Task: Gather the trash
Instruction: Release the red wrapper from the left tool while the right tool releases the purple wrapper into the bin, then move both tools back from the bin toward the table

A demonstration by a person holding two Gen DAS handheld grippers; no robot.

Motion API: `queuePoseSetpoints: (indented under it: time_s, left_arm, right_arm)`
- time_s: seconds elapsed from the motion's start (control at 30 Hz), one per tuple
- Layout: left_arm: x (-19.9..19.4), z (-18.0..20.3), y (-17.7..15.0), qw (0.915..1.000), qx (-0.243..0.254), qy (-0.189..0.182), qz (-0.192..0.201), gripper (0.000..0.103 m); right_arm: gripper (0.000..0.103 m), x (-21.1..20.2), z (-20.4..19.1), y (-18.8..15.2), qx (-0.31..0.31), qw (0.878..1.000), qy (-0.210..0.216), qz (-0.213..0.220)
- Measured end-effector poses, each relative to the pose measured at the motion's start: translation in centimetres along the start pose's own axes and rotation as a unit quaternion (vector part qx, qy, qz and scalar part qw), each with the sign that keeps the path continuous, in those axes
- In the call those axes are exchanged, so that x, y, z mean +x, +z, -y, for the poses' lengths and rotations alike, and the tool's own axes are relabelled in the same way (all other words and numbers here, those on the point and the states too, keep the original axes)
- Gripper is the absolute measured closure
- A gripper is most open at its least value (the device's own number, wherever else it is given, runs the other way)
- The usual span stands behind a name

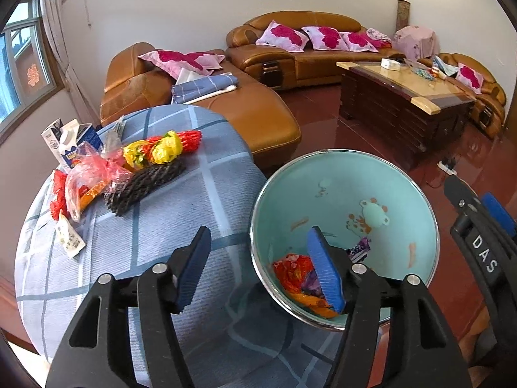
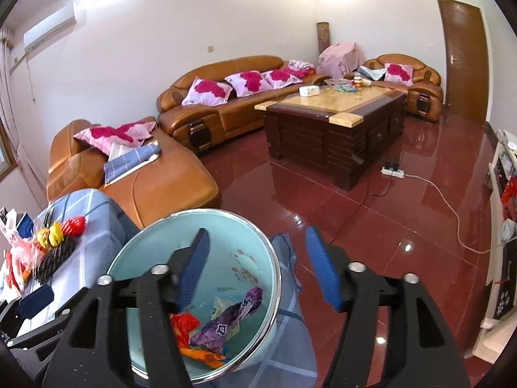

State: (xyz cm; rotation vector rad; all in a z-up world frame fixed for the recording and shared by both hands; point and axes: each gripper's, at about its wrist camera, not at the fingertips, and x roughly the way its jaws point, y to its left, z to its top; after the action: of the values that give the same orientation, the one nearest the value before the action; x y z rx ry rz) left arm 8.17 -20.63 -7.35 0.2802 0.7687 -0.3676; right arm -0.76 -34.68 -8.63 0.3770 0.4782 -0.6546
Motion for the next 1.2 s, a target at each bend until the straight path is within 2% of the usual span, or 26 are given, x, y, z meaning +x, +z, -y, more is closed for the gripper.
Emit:
queuePoseSetpoints:
  time_s: [0.13, 0.37, 0.53, 0.8, 1.07, 1.2]
  left_arm:
    - [-0.5, -0.6, 0.0, 0.9999, -0.007, 0.007, 0.005, 0.033]
    - [-1.0, -1.9, -0.2, 0.9997, -0.015, 0.019, 0.010, 0.023]
    - [-0.9, -4.4, -1.1, 0.9993, -0.028, 0.025, 0.003, 0.023]
    - [-0.4, -10.1, -3.2, 0.9960, -0.065, 0.059, -0.010, 0.023]
    - [-0.3, -17.3, -5.0, 0.9854, -0.133, 0.104, -0.025, 0.023]
    - [-0.1, -20.9, -5.5, 0.9787, -0.160, 0.126, -0.028, 0.023]
  right_arm:
    - [0.025, -0.4, 0.3, 0.0, 0.008, 1.000, -0.004, 0.007]
    - [0.018, -0.9, 0.0, 0.1, 0.007, 1.000, 0.002, 0.010]
    - [0.018, -0.8, -0.7, -0.1, -0.008, 1.000, 0.007, 0.002]
    - [0.019, -1.1, -3.3, -1.5, -0.053, 0.998, 0.024, -0.003]
    - [0.019, -1.9, -7.3, -2.7, -0.097, 0.993, 0.060, -0.013]
    - [0.024, -2.3, -9.8, -3.1, -0.116, 0.990, 0.080, -0.012]
